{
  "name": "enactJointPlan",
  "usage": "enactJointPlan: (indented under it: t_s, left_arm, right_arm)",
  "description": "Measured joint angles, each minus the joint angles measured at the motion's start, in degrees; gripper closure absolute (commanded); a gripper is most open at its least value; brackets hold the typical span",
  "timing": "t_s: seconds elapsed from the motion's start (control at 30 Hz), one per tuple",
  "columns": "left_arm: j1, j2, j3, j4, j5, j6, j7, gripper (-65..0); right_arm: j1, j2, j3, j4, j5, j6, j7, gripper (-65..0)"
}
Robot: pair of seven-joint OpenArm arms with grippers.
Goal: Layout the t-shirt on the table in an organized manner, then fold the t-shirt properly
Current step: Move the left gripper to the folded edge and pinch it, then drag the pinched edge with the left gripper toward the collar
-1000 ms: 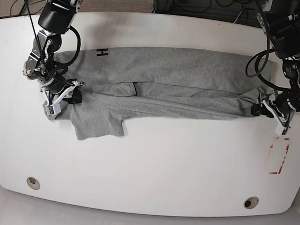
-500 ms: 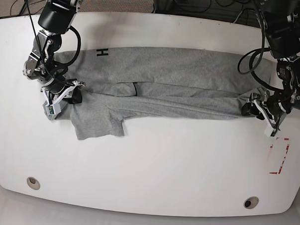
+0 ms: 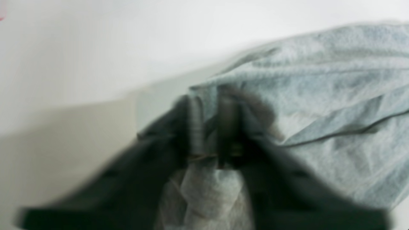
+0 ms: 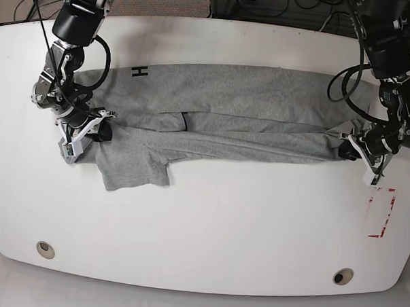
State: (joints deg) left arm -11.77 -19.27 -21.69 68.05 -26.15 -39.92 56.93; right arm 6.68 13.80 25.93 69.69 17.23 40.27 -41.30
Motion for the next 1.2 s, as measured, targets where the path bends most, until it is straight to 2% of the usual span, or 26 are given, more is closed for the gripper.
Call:
enactJointPlan:
  t_s: [0.4, 0.77, 0.93, 1.2]
  left_arm:
    - [0.5, 0.2, -3.0, 0.7, 2.3, 0.0, 0.1, -0.6]
    - [0.3, 0.1, -3.7, 11.5, 2.3, 0.0, 0.3, -0.6]
    - [0.4, 0.0, -3.7, 15.0, 2.3, 0.0, 4.0, -0.6]
    - [1.5, 0.0, -3.7, 20.3, 2.0, 0.0, 6.0, -0.6]
  right_arm:
    - [0.0, 0.0, 0.0, 0.0, 0.0, 0.0, 0.0, -11.7]
    - [0.0, 0.0, 0.0, 0.0, 0.2, 0.0, 0.0, -11.7]
    - [0.0, 0.0, 0.0, 0.0, 0.2, 0.0, 0.0, -11.7]
    - [0.0, 0.0, 0.0, 0.0, 0.2, 0.0, 0.0, -11.7]
